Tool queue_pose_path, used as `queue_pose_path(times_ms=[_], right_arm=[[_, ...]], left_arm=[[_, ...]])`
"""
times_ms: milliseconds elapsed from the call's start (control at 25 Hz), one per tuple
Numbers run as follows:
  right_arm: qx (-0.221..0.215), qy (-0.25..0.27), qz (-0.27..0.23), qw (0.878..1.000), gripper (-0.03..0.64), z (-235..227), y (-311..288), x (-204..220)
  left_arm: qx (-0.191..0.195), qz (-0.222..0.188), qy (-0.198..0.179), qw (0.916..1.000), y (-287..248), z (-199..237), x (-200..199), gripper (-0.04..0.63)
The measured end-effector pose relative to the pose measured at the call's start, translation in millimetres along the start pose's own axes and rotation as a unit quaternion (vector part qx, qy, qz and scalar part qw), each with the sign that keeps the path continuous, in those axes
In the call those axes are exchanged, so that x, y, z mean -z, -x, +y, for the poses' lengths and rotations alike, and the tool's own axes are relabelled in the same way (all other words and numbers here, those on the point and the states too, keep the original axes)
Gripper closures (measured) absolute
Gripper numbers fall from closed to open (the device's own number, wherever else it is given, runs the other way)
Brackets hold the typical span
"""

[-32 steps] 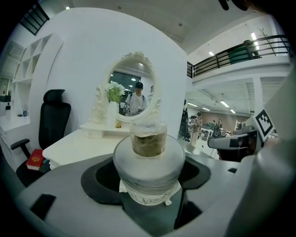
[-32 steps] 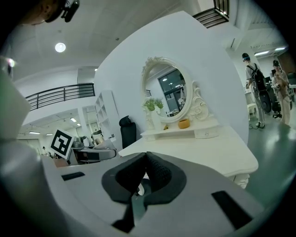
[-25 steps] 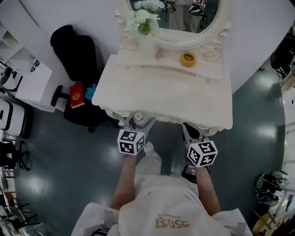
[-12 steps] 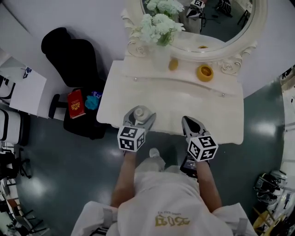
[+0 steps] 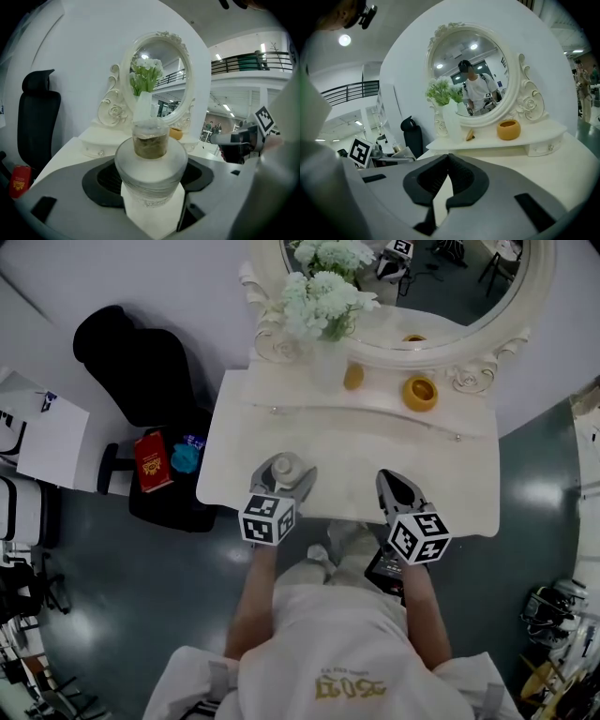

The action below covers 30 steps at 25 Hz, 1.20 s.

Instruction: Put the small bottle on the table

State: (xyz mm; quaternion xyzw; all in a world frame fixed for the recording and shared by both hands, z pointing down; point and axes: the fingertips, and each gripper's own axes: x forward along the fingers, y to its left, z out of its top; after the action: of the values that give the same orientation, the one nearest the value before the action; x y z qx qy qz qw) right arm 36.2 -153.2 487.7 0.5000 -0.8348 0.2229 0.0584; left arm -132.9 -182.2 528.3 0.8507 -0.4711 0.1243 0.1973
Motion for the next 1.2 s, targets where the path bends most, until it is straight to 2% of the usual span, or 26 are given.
queue_pose_path(times_ms=[520,1200], right_arm=[[0.005,0.002,0.008,1.0,0.604,-29,-22,-8],[0.005,-0.003,0.072,0.997,0.604,-65,-65,20]], left_arm=[[0.005,0.015,-0.003,0.9999,-42,5,-9,0.249],[0.029,0.082,-0.023,0.996,-98,10,36,0.249]])
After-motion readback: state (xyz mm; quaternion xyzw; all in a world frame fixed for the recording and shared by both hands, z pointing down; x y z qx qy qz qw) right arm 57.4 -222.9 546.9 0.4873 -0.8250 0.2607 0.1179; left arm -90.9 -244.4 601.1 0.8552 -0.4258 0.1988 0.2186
